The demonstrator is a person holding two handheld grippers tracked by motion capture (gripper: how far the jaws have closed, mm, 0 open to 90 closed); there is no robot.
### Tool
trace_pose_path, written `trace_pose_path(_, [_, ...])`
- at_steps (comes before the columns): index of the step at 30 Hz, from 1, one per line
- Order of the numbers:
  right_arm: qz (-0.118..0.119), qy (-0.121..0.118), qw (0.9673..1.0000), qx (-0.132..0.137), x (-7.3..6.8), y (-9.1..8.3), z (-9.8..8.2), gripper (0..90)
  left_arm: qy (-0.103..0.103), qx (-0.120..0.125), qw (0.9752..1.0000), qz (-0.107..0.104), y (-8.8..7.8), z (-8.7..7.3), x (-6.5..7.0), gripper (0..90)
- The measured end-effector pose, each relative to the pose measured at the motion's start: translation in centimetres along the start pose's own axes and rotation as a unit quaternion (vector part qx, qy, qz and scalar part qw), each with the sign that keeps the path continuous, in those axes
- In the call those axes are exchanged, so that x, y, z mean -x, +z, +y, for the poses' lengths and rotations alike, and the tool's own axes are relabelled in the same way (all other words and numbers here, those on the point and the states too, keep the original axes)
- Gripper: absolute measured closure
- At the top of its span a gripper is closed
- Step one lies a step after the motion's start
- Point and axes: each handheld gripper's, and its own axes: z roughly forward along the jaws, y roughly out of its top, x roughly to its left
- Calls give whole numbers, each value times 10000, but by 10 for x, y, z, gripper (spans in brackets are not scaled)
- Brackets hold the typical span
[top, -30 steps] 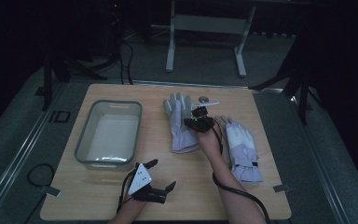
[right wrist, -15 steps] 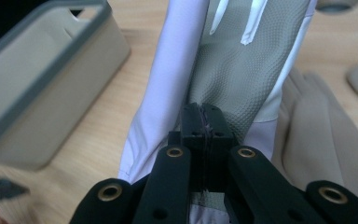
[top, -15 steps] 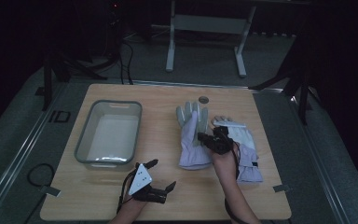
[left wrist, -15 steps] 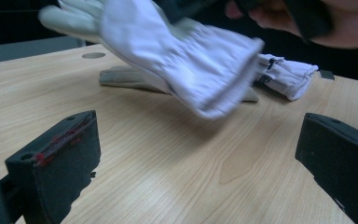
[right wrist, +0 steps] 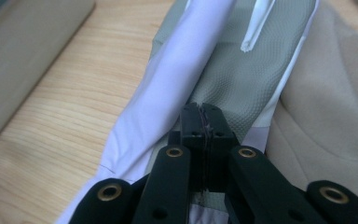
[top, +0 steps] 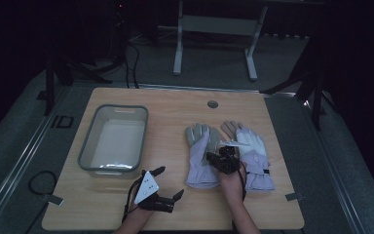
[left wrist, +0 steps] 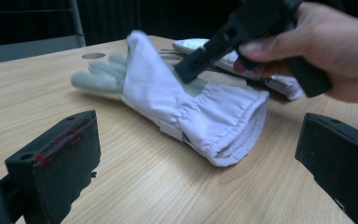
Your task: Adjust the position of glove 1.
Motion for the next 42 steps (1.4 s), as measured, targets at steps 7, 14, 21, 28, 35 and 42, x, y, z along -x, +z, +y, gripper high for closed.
trace_pose_path(7, [-70,-117,9997,-190,3,7,-1,814,-6,0,10000,-3,0,0,0,1])
trace_pose_path(14, [-162,-800,9967,-8,-1,-12,10,585,5,-3,10000,-1,0,0,0,1])
trace_pose_path(21, [-233,-1109,9935,-88,8,-36,29,562,-4,3,10000,3,0,0,0,1])
trace_pose_path(28, [-478,-1640,9852,-140,27,-63,42,557,-19,10,10000,6,0,0,0,1])
trace_pose_path(35, [-543,-1885,9803,-231,55,-85,43,526,-23,2,10000,10,0,0,0,1])
trace_pose_path(42, [-763,-1797,9787,-637,100,-106,29,535,-30,2,10000,15,0,0,0,1])
